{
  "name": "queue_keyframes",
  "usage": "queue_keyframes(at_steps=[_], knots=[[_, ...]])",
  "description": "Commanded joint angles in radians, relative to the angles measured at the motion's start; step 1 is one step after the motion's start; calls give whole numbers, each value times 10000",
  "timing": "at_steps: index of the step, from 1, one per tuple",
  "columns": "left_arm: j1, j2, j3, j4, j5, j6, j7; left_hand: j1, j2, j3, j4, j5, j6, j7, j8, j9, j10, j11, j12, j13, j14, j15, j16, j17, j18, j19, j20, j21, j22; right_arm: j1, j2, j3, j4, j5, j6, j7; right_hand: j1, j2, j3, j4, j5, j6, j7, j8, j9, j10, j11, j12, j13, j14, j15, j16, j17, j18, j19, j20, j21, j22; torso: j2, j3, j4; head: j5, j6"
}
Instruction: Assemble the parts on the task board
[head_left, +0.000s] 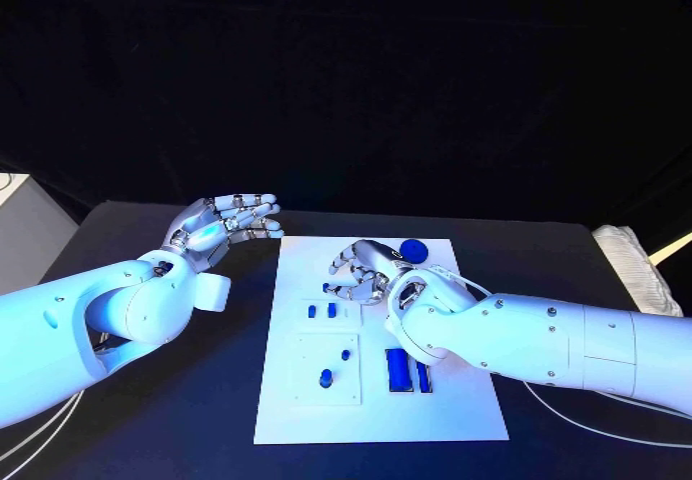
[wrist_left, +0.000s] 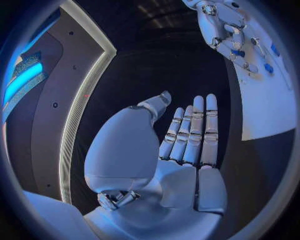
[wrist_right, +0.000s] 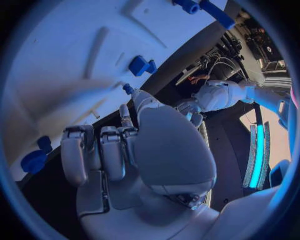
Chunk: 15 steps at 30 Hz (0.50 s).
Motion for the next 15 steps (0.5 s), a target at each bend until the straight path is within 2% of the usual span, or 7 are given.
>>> queue_keyframes(at_steps=[1, 9, 12, 15], knots=[[6, 12, 5, 36, -23, 171, 53, -74, 0, 25, -42, 31, -62, 303, 12, -10, -19, 8, -39, 7, -66, 19, 57, 9, 57, -67, 31, 32, 8, -24, 95, -1, -95, -227, 238, -133, 67, -34, 60, 0, -40, 60, -23, 50, -9, 266, -73, 40, 1802, 1040, -48, 37, 2629, -145, 550, -54, -54, 1897, -11, -5, 7, -12, -25], [6, 10, 5, 38, -23, 168, 48, -74, 0, 25, -42, 31, -62, 303, 12, -10, -19, 8, -39, 7, -66, 19, 57, 9, 57, -67, 31, 32, 8, -108, 289, -2, -291, -245, 360, -154, 63, -40, 114, -3, -46, 89, -34, 69, -12, 281, -82, 47, 1817, 1040, -56, 37, 2629, -143, 546, -62, -62, 1891, -11, -4, 0, 36, -63], [6, 3, 5, 32, -23, 165, 46, -74, 0, 25, -42, 31, -62, 303, 12, -10, -19, 8, -39, 7, -66, 19, 57, 9, 57, -67, 31, 32, 8, -124, 320, -3, -309, -248, 388, -150, 57, -47, 179, -7, -52, 125, -54, 93, -16, 295, -97, 54, 1831, 1040, -68, 37, 2629, -142, 544, -72, -65, 1890, -3, -7, -10, -29, -49], [6, 1, 5, 29, -23, 164, 45, -74, 0, 25, -42, 31, -62, 303, 12, -10, -19, 8, -39, 7, -66, 19, 57, 9, 57, -67, 31, 32, 8, -130, 336, -3, -324, -252, 399, -147, 65, -41, 265, -20, -56, 162, -81, 118, -21, 306, -120, 59, 1842, 1040, -86, 37, 2629, -139, 539, -86, -75, 1883, -5, -7, -12, -34, -36]])
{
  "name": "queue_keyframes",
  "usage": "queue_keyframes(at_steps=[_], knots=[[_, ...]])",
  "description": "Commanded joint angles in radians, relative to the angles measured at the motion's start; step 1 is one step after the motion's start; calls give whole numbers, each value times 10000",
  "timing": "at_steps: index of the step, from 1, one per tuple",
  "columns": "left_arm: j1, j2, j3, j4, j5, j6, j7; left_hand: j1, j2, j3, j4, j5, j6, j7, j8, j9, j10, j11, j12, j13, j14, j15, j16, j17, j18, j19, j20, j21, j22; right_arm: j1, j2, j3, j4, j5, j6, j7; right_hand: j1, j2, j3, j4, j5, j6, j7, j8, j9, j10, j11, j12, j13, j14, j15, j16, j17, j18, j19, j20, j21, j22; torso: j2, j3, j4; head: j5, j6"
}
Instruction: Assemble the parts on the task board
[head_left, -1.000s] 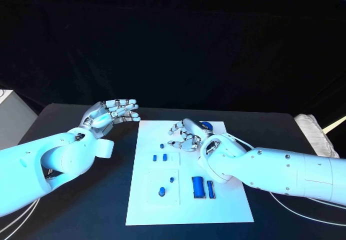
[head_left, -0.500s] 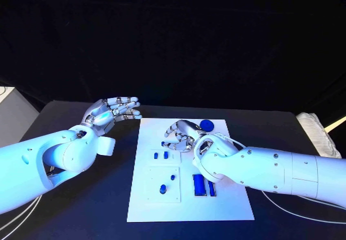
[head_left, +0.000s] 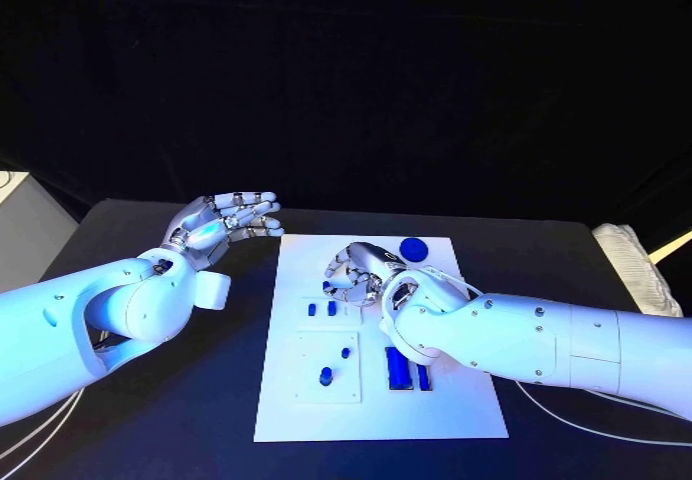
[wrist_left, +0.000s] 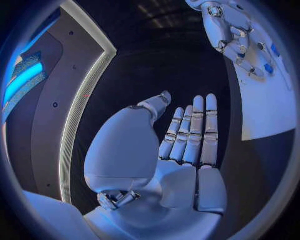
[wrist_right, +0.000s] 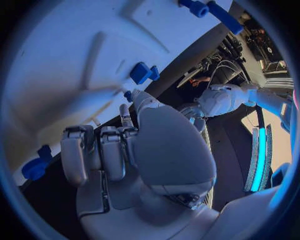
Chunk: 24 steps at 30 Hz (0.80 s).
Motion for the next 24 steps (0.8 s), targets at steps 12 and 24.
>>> queue_keyframes(at_steps=[12, 24], knots=[[6, 39, 6, -18, -24, 127, 30, -64, 1, 34, -64, 31, -56, 299, 19, -8, -11, 5, -36, 10, -78, 16, 79, 17, 61, -84, 32, 58, 26, -36, 73, -2, -10, -162, 171, 69, 74, 1, 1142, -308, -339, 483, -241, 371, -46, 530, -290, 194, 2096, 1040, -287, 37, 2630, -152, 568, -272, -37, 1938, -8, 13, -14, -66, -42], [6, 54, 6, -56, -24, 115, 7, -64, 1, 34, -64, 31, -56, 299, 19, -8, -11, 5, -36, 10, -78, 16, 79, 17, 61, -84, 32, 58, 26, -41, 101, -1, 5, -162, 111, 132, -70, 7, 1514, -474, -368, 616, -313, 521, -29, 613, -353, 238, 2181, 1040, -363, 37, 2630, -164, 595, -341, 3, 1982, -9, 12, -11, -31, -45]])
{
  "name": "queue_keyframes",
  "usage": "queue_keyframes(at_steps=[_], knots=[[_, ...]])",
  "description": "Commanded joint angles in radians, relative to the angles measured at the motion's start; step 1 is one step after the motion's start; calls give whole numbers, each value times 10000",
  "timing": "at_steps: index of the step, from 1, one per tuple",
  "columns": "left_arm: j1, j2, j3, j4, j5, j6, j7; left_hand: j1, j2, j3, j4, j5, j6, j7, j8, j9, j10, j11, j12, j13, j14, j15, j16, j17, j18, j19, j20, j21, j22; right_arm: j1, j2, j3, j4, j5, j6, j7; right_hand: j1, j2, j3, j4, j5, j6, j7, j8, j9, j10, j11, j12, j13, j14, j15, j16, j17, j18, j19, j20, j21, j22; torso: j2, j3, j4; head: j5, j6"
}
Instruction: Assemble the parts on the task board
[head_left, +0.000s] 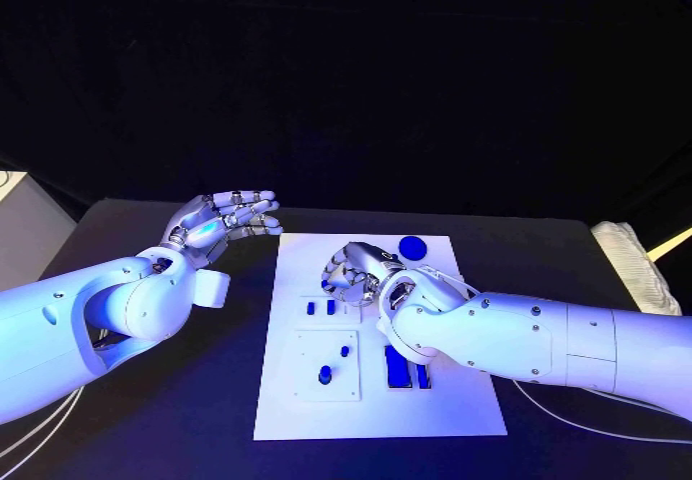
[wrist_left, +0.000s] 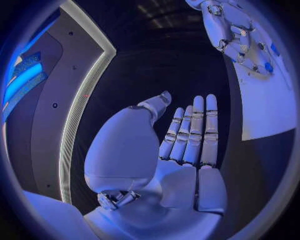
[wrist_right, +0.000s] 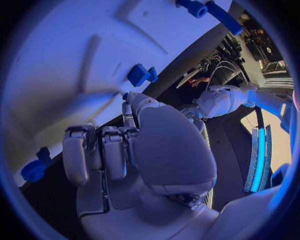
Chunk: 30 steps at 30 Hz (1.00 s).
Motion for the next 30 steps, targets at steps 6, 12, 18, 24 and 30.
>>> queue_keyframes(at_steps=[6, 12, 18, 24, 30], knots=[[6, 23, 6, 8, -24, 115, 26, -64, 1, 5, -35, 32, -56, 299, 19, -8, -11, 5, -37, 10, -78, 16, 20, 10, 61, -52, -1, 58, 9, -13, 4, -4, 1, -125, -142, 87, -148, 33, 226, -104, -60, 155, -37, 146, 31, 685, -99, 64, 2224, 1042, -105, 37, 2633, -175, 634, -102, 77, 2018, 2, -5, -7, -6, 10], [6, 20, 6, 6, -24, 120, 19, -64, 1, 5, -35, 32, -56, 299, 19, -8, -11, 5, -37, 10, -78, 16, 20, 10, 61, -52, -1, 58, 9, -14, -31, -2, 40, -87, -337, 105, -310, 52, 347, -155, -103, 198, -68, 234, 55, 778, -131, 121, 2323, 1042, -123, 37, 2633, -193, 673, -126, 141, 2077, 1, -6, 9, -11, 58], [6, 16, 6, -7, -24, 120, 11, -56, 8, 17, -52, 31, -62, 304, 19, -8, -16, 7, -40, 9, -88, 15, 37, 14, 64, -64, 0, 81, 24, -14, -134, 19, 175, -38, -495, 147, -406, 39, 382, -165, -111, 193, -70, 261, 61, 779, -137, 120, 2324, 1042, -123, 37, 2633, -200, 688, -131, 164, 2099, -3, 5, 9, 2, 43], [6, 14, 6, -18, -24, 122, 3, -56, 8, 17, -52, 31, -62, 304, 19, -8, -16, 7, -40, 9, -88, 15, 37, 14, 64, -64, 0, 81, 24, -14, -393, 74, 440, 87, -586, 126, -428, 33, 396, -174, -104, 194, -72, 270, 64, 784, -140, 123, 2329, 1042, -121, 37, 2633, -210, 708, -132, 198, 2128, 7, 5, -21, 31, 33], [6, 20, 6, -29, -24, 135, -3, -56, 8, 17, -52, 31, -62, 304, 19, -8, -16, 7, -40, 9, -88, 15, 37, 14, 64, -64, 0, 81, 24, -12, -633, 109, 624, 214, -658, 115, -439, 30, 405, -181, -97, 194, -71, 275, 65, 785, -141, 124, 2330, 1042, -120, 37, 2633, -213, 714, -132, 208, 2137, 4, 11, -33, 47, 9]])
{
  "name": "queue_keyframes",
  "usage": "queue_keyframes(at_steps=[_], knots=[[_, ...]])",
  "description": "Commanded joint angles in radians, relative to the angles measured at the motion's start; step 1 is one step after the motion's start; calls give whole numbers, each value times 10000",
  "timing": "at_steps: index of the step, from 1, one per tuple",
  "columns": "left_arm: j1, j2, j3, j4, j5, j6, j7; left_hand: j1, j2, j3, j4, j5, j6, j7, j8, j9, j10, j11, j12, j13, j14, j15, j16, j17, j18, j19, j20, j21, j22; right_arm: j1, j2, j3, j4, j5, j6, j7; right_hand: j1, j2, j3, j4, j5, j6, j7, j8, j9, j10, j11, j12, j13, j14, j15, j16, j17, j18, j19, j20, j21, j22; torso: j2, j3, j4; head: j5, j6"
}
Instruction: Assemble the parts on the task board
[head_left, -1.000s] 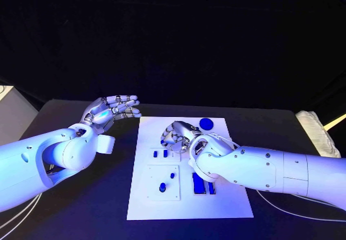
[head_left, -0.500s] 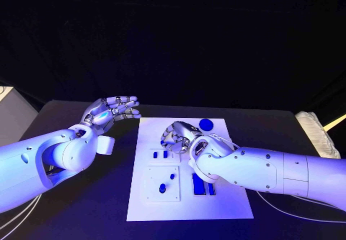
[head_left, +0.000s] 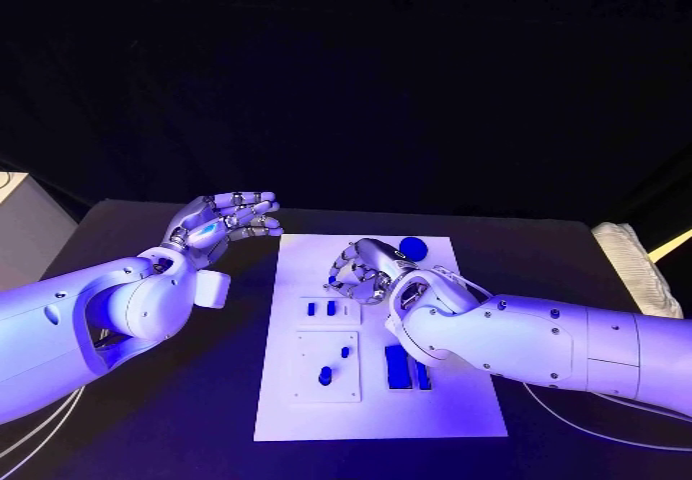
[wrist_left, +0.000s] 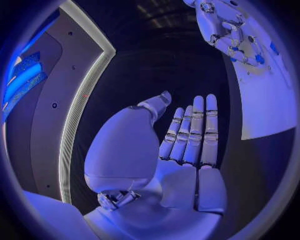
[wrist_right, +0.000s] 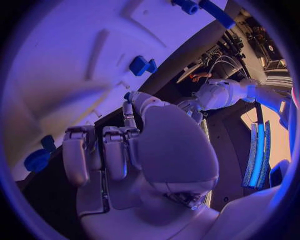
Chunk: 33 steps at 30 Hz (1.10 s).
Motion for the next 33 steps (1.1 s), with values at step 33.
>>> queue_keyframes(at_steps=[33], knots=[[5, 29, 5, 6, -27, 151, 32, -48, 10, 24, -64, 31, -67, 303, 17, -9, -21, 7, -43, 8, -93, 14, 45, 18, 65, -71, 0, 45, 16, -2, -280, -94, -249, 199, 355, -188, -150, -36, 101, -7, -14, 26, 14, 64, 16, 790, -62, 23, 2336, 1041, -44, 37, 2635, -106, 733, -60, 80, 2169, 5, -11, 9, -2, -119]])
